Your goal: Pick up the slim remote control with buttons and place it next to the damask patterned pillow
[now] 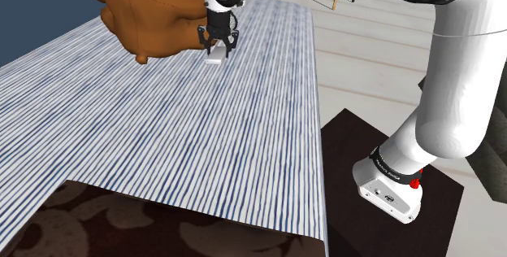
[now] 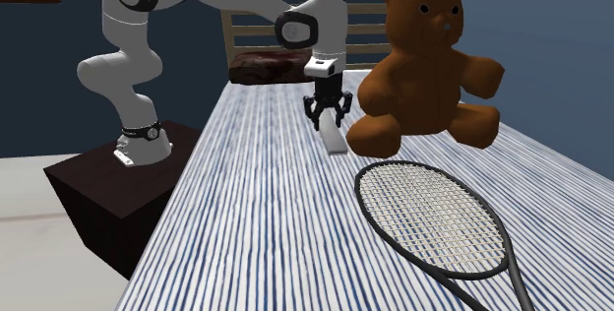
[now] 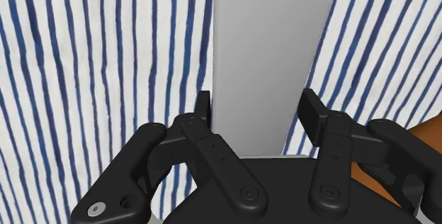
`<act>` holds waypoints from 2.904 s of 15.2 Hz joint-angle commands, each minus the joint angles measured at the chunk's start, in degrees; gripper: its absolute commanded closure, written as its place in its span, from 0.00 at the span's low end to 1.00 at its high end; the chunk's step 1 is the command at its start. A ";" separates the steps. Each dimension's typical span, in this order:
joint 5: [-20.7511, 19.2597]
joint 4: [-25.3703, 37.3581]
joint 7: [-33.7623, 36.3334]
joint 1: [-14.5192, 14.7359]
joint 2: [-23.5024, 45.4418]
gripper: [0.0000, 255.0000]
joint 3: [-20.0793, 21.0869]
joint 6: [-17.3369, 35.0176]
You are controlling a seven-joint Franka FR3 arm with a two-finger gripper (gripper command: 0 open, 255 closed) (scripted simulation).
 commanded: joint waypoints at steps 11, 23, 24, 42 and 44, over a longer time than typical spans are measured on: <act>0.75 5.51 -0.29 0.12 -2.63 1.00 0.47 -8.02; 1.01 13.91 -0.50 0.53 -3.22 1.00 0.68 -16.97; 1.00 14.77 -0.51 0.59 -3.16 1.00 0.69 -17.77; 5.23 -7.52 7.34 3.82 -22.83 1.00 4.66 -14.59; 6.09 -11.03 8.88 4.65 -25.72 1.00 5.49 -13.82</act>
